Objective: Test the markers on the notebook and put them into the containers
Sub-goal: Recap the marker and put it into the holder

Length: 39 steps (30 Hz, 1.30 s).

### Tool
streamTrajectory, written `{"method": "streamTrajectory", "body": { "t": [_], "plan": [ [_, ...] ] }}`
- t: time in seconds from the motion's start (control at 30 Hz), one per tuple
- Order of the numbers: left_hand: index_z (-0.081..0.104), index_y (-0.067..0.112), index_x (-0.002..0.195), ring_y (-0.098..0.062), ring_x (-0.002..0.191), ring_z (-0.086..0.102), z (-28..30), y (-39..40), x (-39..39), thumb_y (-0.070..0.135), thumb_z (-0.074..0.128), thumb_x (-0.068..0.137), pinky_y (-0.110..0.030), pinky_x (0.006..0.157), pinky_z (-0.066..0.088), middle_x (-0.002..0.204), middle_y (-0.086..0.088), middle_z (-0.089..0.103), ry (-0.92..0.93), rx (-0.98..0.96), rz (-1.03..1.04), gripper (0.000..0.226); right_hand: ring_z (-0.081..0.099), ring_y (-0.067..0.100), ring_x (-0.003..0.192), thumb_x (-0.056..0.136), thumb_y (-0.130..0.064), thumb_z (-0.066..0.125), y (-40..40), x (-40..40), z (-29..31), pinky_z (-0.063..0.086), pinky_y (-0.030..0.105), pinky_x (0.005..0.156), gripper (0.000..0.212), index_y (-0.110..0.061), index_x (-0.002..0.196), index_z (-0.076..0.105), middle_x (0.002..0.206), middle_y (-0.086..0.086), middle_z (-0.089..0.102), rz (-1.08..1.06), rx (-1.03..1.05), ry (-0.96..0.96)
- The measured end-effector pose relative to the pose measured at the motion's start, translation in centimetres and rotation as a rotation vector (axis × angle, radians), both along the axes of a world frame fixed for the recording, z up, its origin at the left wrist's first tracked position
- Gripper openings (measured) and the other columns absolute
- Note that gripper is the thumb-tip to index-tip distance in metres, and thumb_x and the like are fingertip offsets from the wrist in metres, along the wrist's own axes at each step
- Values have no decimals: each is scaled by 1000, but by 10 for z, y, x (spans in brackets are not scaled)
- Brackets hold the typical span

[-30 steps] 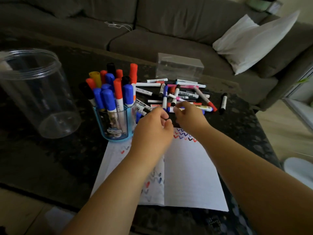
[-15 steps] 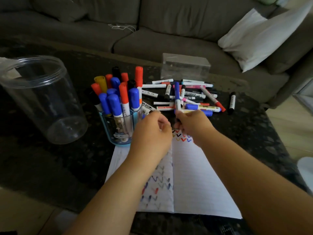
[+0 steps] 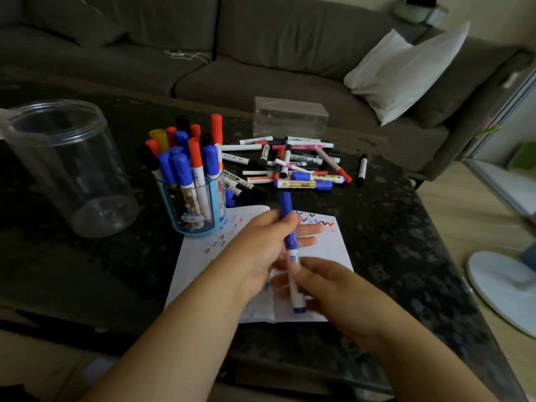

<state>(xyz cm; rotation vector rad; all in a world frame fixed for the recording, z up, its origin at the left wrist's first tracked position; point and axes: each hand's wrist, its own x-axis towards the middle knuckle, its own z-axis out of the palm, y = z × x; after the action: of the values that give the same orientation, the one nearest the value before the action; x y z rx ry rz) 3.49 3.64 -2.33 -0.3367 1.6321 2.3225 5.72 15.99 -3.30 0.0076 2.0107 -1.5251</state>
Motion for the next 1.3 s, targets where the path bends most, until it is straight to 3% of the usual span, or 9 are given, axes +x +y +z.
{"method": "streamTrajectory", "body": {
  "t": [0.1, 0.27, 0.47, 0.67, 0.83, 1.0, 1.13, 1.2, 1.3],
  "plan": [
    [55, 16, 102, -16, 97, 66, -11, 11, 3, 22, 46, 97, -29, 65, 48, 96, 2, 74, 28, -30, -30, 12, 65, 11, 72, 97, -33, 45, -2, -3, -4, 54, 26, 75, 32, -10, 93, 68, 82, 3, 70, -130, -40, 147],
    [60, 12, 94, -13, 44, 54, -9, 11, 0, 27, 44, 96, -27, 49, 39, 105, -5, 71, 12, 63, -7, 22, 40, 10, 43, 102, -19, 36, 1, -9, 0, 36, 21, 40, 28, 1, 98, 54, 67, 9, 50, -174, -396, 24],
    [58, 9, 106, -16, 95, 69, -5, 8, -3, 28, 33, 98, -21, 65, 53, 104, -7, 72, 25, 307, -76, 32, 36, 8, 40, 89, -23, 40, 6, -13, 4, 33, 18, 37, 26, -4, 92, 58, 62, 6, 49, -124, -800, -354],
    [56, 8, 92, -19, 97, 65, -9, 10, -2, 23, 43, 93, -29, 61, 53, 97, -11, 73, 67, 252, -63, 20, 30, 3, 38, 91, -33, 44, -1, -10, 4, 27, 13, 34, 31, -6, 83, 59, 57, 2, 45, -206, -810, -281],
    [58, 6, 81, -10, 39, 44, -10, 9, 1, 19, 43, 96, -15, 38, 40, 82, -9, 74, 40, 126, 110, 25, 28, 3, 39, 101, -26, 37, -13, -12, -3, 24, 14, 35, 35, -7, 79, 56, 55, -1, 44, -226, -588, -81],
    [58, 7, 80, -12, 58, 66, -13, 7, 2, 16, 45, 96, -15, 44, 46, 73, -5, 73, 23, 95, 234, 23, 45, 3, 44, 98, -30, 45, -22, -13, -17, 37, 18, 51, 37, -25, 63, 54, 50, -10, 51, -161, 34, 427],
    [64, 11, 75, -14, 78, 69, -19, 7, 2, 18, 50, 95, -25, 66, 49, 77, -3, 74, 9, 13, 285, 25, 50, 4, 57, 98, -32, 45, -24, -14, -22, 37, 11, 55, 31, -25, 68, 53, 58, -10, 52, -135, 271, 621],
    [65, 10, 81, -16, 85, 69, -20, 3, 1, 20, 50, 95, -31, 79, 50, 84, -5, 74, -10, 22, 260, 23, 47, 6, 54, 98, -32, 43, -25, -16, -22, 38, 17, 55, 30, -20, 74, 57, 60, -8, 52, -129, 218, 532],
    [62, 5, 96, -19, 92, 67, -15, -6, 2, 26, 41, 97, -36, 85, 50, 98, -10, 73, -31, 157, 96, 30, 35, 5, 39, 101, -30, 38, -25, -14, -9, 29, 19, 38, 32, -9, 84, 56, 55, 0, 46, -190, -306, 21]
  ]
}}
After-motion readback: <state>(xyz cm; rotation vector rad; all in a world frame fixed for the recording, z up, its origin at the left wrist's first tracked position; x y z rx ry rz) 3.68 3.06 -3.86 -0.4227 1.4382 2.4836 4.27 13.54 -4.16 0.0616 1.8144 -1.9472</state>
